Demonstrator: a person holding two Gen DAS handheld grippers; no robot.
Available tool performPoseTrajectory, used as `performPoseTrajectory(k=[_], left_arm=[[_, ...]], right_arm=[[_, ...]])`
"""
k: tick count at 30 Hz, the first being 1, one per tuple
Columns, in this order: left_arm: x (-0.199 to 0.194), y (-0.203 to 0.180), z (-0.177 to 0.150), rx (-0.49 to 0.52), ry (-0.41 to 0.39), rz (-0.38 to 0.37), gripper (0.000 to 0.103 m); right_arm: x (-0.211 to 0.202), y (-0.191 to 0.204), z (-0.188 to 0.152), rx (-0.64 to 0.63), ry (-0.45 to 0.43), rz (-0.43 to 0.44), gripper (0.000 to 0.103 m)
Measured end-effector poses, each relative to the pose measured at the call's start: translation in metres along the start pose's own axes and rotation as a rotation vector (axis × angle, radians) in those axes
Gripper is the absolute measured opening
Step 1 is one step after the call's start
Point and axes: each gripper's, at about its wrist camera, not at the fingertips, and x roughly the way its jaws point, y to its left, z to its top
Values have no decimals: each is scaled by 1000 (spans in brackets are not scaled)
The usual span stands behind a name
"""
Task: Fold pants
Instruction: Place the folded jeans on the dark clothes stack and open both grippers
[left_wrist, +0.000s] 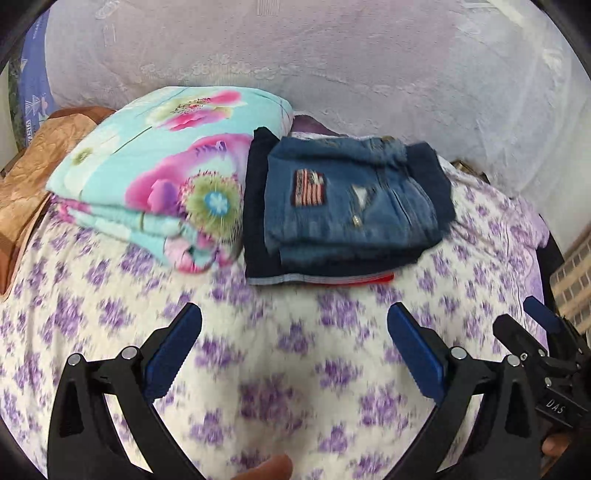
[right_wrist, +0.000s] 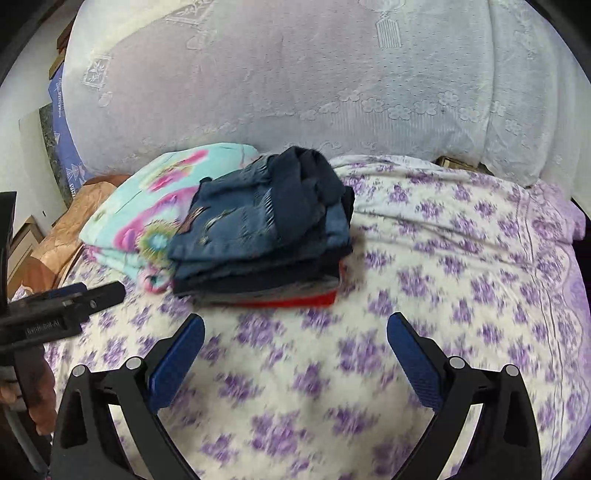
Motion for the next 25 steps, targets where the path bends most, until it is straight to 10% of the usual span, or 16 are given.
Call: performPoseTrajectory(k=[25], left_arm=[[-83,37,-78,64,22,17,98]], right_arm=[[-65,86,-85,2,43,4,99]])
